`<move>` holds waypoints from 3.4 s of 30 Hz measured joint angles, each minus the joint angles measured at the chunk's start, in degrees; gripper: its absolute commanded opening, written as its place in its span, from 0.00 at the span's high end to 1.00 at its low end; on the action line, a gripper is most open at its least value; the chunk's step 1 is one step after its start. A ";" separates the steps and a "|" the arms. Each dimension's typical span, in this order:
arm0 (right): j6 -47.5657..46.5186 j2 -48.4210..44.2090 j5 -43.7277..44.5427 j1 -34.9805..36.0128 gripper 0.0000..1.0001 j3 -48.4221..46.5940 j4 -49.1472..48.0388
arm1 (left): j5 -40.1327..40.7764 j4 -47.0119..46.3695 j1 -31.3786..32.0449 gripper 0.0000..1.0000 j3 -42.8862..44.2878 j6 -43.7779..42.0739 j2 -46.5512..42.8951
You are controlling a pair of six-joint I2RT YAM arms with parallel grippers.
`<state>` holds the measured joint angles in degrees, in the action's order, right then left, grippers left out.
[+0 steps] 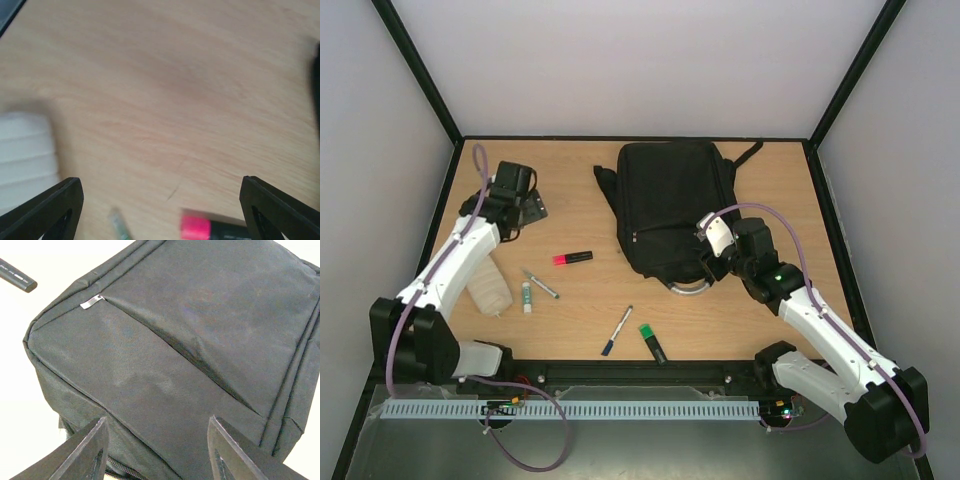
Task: Pack the student bag
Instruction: Pick up the stationery from the center of the board, then adjust the stationery at the center of the board.
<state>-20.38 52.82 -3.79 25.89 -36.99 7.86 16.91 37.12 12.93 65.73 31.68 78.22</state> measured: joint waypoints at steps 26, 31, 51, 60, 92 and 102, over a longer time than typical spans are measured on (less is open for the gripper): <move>-0.39 0.17 -0.07 0.00 0.44 0.00 0.11 | -5.51 6.47 -19.41 0.08 -20.13 8.24 -2.99; -0.48 0.20 -0.07 0.00 0.44 0.00 0.55 | -6.27 4.92 -20.35 0.10 -21.62 8.37 -1.14; -1.07 0.83 -0.15 0.00 0.43 0.00 1.05 | -6.38 2.25 -20.46 0.41 -22.43 8.57 2.29; -1.11 1.42 -0.28 0.00 0.43 0.00 1.07 | -5.44 4.07 -17.09 0.49 -17.00 8.50 -5.57; -1.11 5.84 0.92 0.00 0.43 0.00 1.07 | -21.31 -0.92 24.50 0.40 -6.40 2.99 11.74; -1.09 7.78 1.05 0.00 0.43 0.00 1.07 | -17.86 0.79 28.85 0.17 -8.00 3.41 14.73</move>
<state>-21.47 60.60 -2.74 25.89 -36.99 8.93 -0.95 37.91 41.78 57.74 35.09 92.95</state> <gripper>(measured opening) 0.569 0.784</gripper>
